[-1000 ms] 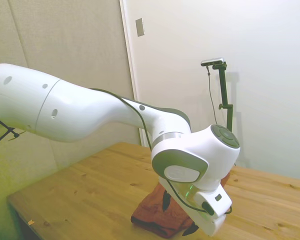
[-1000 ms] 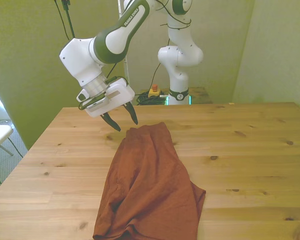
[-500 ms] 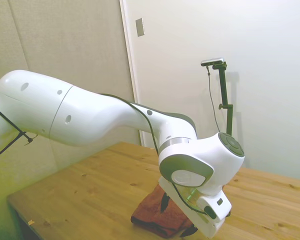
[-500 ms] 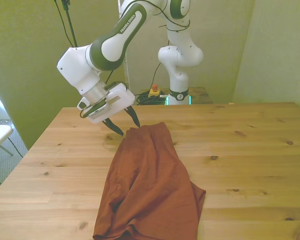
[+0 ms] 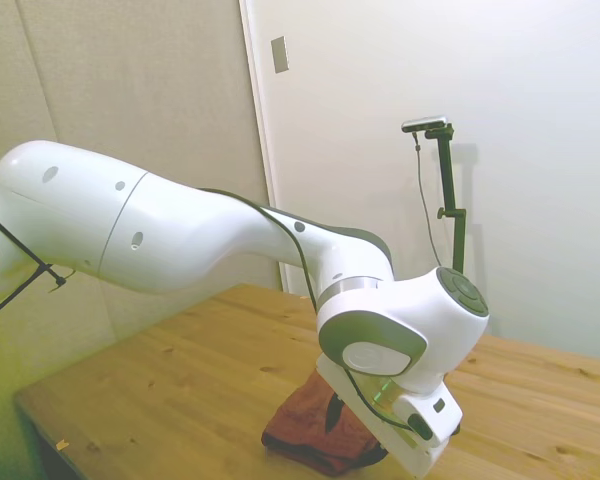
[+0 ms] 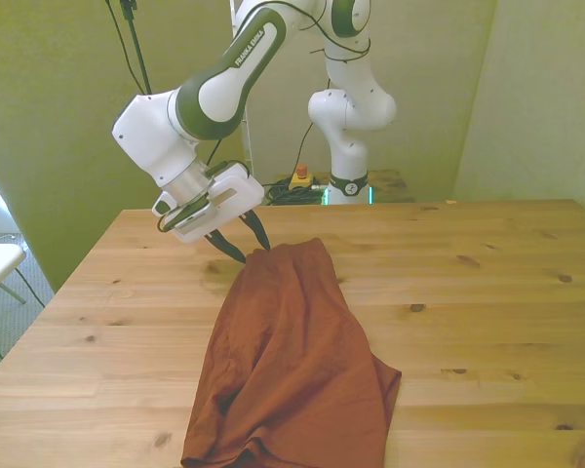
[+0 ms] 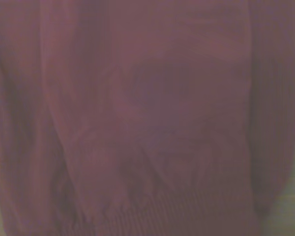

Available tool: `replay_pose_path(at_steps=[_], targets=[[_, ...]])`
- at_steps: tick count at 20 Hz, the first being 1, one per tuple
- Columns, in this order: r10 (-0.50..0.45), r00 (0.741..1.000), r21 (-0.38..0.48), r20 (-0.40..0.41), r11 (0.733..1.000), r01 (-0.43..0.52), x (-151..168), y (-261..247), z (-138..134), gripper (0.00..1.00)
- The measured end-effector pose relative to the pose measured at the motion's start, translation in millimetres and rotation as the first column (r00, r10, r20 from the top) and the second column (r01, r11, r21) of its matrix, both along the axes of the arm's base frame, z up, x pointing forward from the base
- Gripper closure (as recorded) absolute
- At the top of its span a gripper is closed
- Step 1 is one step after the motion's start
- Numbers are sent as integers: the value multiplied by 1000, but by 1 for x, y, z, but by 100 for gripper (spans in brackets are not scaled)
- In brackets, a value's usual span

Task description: Unfold the shorts

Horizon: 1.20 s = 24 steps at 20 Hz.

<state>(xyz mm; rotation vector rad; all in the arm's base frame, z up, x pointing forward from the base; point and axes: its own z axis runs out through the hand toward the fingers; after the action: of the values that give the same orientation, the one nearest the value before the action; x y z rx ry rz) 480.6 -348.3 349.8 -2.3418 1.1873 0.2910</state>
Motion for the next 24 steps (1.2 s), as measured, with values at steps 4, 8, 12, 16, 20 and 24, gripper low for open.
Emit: replay_pose_path(at_steps=[4, 8, 12, 16, 20, 24], targets=[[1, 1000, 2, -1, 1000, -1, 0, 0, -1, 100], [5, 1000, 2, 1, 1000, -5, 0, 1, -1, 100], [9, 1000, 5, 2, 1000, -9, 2, 3, -1, 100], [7, 1000, 9, 10, 1000, -7, 4, 4, 0, 100], [17, 1000, 12, 20, 1000, -17, 8, 6, 9, 100], [68, 996, 9, 58, 998, -68, 23, 34, 38, 100]])
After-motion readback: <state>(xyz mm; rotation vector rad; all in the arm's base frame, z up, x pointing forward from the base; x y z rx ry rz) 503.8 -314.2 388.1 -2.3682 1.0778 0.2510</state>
